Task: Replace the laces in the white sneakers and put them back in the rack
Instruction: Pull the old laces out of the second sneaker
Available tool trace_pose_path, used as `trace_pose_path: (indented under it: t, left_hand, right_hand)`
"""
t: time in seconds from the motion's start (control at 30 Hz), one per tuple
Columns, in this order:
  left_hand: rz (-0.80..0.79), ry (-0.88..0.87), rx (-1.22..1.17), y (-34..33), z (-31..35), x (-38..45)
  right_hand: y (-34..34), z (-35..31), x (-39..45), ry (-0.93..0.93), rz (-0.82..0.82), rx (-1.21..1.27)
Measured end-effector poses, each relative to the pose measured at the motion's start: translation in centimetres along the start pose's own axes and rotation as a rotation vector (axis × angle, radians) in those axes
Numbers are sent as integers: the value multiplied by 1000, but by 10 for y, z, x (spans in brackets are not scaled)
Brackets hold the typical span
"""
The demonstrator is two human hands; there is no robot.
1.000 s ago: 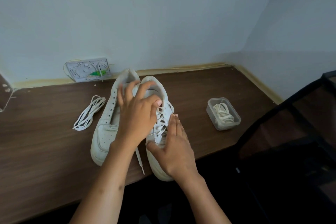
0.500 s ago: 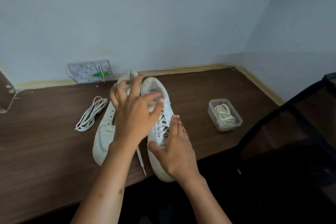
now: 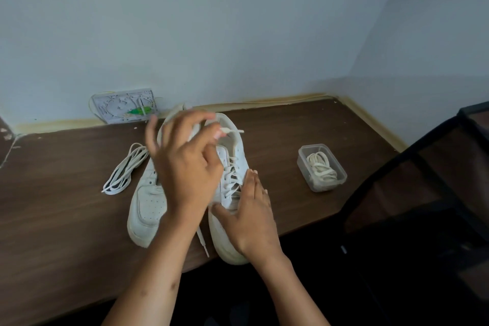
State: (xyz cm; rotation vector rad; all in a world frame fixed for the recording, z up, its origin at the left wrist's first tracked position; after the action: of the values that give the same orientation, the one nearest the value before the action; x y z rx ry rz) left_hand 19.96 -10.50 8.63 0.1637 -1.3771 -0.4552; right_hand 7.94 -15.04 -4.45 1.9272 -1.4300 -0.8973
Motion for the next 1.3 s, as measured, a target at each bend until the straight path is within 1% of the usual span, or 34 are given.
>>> trace_pose_path:
  t: [0.03, 0.07, 0.17, 0.23, 0.3, 0.33, 0.4, 0.47, 0.53, 0.57, 0.63, 0.7, 0.8, 0.9, 1.07, 1.13, 1.2, 1.23, 1.3]
  left_hand:
    - [6, 12, 13, 4, -3, 3]
    - [-21, 35, 28, 3, -8, 3]
    - [-198, 176, 64, -12, -31, -12]
    - [-278, 208, 100, -17, -40, -21]
    - [-297, 200, 106, -18, -45, -23]
    - [-293, 192, 88, -16, -46, -23]
    - [-283, 178, 41, -14, -41, -23]
    - [-280, 172, -9, -12, -32, -28]
    - [-308, 178, -71, -14, -22, -39]
    - [-343, 183, -101, -18, -18, -48]
    - [-435, 221, -176, -29, -7, -66]
    - [-496, 272, -234, -37, -3, -82]
    - [-531, 289, -274, -46, 1, -98]
    - [-543, 284, -303, -52, 8, -104]
    - [-605, 250, -307, -62, 13, -111]
    - [-637, 241, -312, -64, 13, -113]
    - [-642, 230, -294, -65, 15, -114]
    - [-639, 229, -278, -66, 15, -114]
    - [-638, 239, -258, -66, 14, -116]
  right_hand:
    - [-1, 0, 1, -15, -2, 9]
    - [-1, 0, 0, -26, 4, 12]
    - [1, 1, -2, -56, 27, 73]
    - [3, 4, -1, -79, 12, 165]
    - [8, 7, 0, -104, 16, 250]
    - [13, 9, 0, -110, 48, 251]
    - [30, 10, 0, -100, 164, 163]
    - [49, 6, 2, -43, 293, 141]
    - [62, -5, 5, 76, 360, 211]
    - [63, -13, 8, 149, 379, 207]
    - [64, -25, 12, 242, 427, 107]
    - [62, -30, 17, 254, 463, 29]
    - [66, -35, 17, 285, 559, -35]
    - [65, -40, 19, 300, 594, -81]
    - [64, -34, 23, 291, 563, -35]
    - [62, -33, 26, 306, 510, 3]
    - [56, -28, 36, 280, 389, 127]
    - [55, -22, 43, 233, 293, 256]
    - [48, -8, 53, 78, 44, 588]
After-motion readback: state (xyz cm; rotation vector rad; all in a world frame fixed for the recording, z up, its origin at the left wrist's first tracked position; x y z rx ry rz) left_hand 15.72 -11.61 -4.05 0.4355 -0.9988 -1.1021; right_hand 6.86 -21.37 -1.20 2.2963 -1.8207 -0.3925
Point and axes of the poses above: each hand's wrist, its own x-axis towards the middle knuckle, its own y-axis out of the back of the hand, z = x × y, the point moved 10 cm from there along x, towards the middle knuckle, and after that the axes turned 13 degrees about -y, right-handed, at the moved point
